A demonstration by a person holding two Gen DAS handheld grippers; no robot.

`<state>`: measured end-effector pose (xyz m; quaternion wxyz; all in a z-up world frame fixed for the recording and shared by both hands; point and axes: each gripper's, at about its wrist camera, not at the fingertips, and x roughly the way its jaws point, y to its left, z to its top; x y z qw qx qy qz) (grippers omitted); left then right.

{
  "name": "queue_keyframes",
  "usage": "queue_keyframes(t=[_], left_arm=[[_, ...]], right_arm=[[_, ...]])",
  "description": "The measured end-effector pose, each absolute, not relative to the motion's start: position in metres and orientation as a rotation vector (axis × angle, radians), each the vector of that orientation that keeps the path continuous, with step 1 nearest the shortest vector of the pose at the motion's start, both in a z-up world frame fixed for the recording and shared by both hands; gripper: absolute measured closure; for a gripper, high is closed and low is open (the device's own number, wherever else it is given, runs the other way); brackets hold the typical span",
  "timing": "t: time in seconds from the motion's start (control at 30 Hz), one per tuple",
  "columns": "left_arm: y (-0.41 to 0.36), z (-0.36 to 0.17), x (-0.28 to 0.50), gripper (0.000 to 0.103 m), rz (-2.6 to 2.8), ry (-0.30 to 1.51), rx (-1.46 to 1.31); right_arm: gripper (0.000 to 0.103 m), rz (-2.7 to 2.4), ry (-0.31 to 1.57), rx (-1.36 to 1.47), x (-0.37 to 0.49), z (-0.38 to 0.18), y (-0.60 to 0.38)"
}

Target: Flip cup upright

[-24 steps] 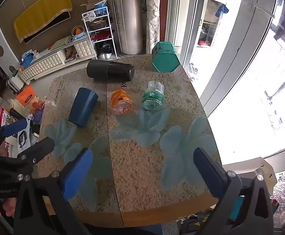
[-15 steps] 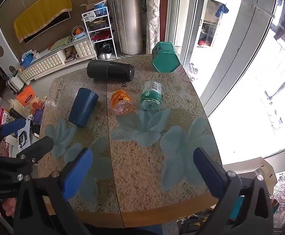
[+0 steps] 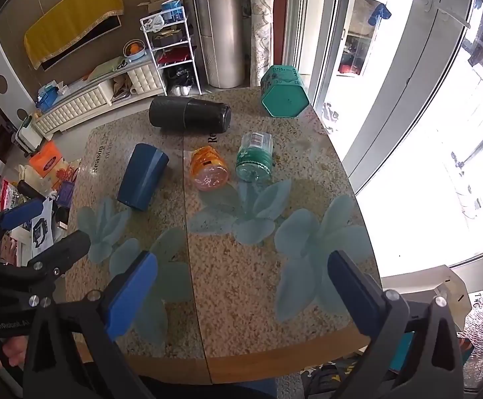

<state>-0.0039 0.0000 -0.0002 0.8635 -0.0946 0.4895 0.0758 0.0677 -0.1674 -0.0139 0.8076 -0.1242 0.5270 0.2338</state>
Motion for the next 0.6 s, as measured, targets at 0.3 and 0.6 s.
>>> queue_keyframes(t=[0.3,0.6], left_arm=[[-0.0016,-0.0008,-0.0032,0.000,0.155,1.030,-0.200],[-0.0005,-0.0027,-0.0031,0.000,0.155,1.035,-0.203]], right_arm=[[0.000,0.500,1.130,-0.270,0.0665,-0.0151,-0.1655],[0.000,0.500,1.138,-0.273,0.0683,-0.0184,-0.1663]])
